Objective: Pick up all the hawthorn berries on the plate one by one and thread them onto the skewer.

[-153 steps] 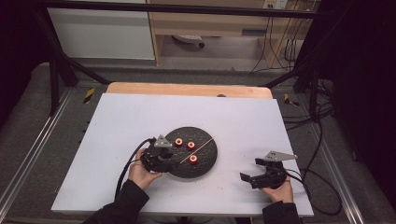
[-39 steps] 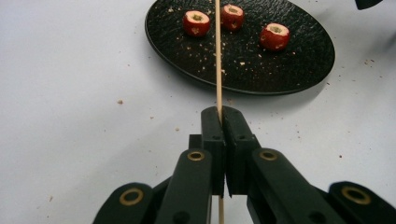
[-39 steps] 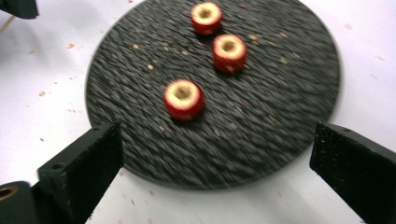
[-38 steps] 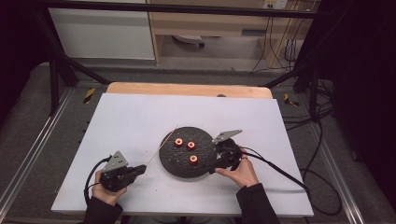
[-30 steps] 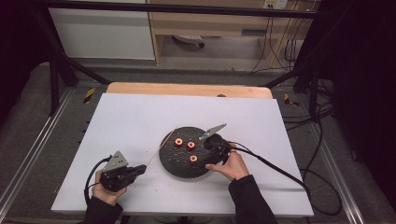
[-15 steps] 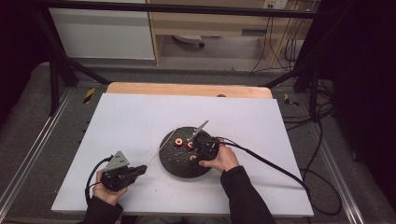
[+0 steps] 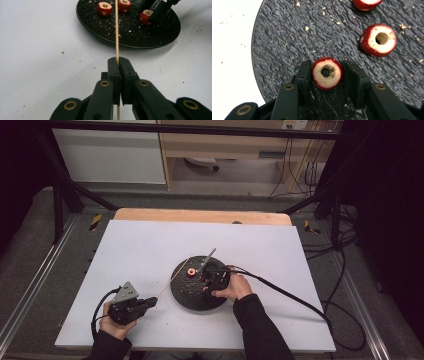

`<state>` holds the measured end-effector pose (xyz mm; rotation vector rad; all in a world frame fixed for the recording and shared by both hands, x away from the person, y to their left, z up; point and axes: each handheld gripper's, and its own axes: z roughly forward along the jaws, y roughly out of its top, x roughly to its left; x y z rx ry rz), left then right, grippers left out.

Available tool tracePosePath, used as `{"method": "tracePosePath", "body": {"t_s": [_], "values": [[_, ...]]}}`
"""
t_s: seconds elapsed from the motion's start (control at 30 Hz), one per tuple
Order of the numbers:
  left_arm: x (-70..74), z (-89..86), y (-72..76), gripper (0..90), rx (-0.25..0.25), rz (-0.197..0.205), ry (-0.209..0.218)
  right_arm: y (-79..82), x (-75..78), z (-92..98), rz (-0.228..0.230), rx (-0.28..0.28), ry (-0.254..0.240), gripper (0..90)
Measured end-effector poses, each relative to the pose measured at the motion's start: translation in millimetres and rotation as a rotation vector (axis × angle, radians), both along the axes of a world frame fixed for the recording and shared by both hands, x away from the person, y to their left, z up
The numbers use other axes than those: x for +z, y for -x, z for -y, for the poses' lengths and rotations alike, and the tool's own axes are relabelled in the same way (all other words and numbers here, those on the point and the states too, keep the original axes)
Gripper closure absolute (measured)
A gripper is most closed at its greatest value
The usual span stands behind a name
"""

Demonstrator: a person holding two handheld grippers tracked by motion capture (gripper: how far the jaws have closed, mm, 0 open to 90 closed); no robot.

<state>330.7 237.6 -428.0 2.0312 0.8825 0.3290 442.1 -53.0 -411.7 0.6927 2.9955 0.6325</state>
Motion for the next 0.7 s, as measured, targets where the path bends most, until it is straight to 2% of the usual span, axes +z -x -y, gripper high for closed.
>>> {"method": "tracePosePath", "body": {"t_s": [0.13, 0.33, 0.47, 0.7], "values": [[0.0, 0.1, -0.1, 87.6, -0.001, 0.0, -0.003, -0.7, 0.2, -0.6, -0.003, 0.007, 0.007, 60.2], [0.7, -0.1, 0.6, 87.7, 0.0, 0.006, -0.002, -0.2, 1.7, -1.3, -0.016, -0.018, 0.016, 60.8], [1.0, 0.2, 1.5, 87.6, 0.002, 0.012, 0.0, 1.9, 8.4, 2.0, -0.006, -0.042, -0.031, 60.9], [1.7, 1.5, 3.2, 87.7, 0.005, 0.029, 0.002, 6.2, 26.4, 13.9, 0.018, -0.121, -0.12, 61.0]]}}
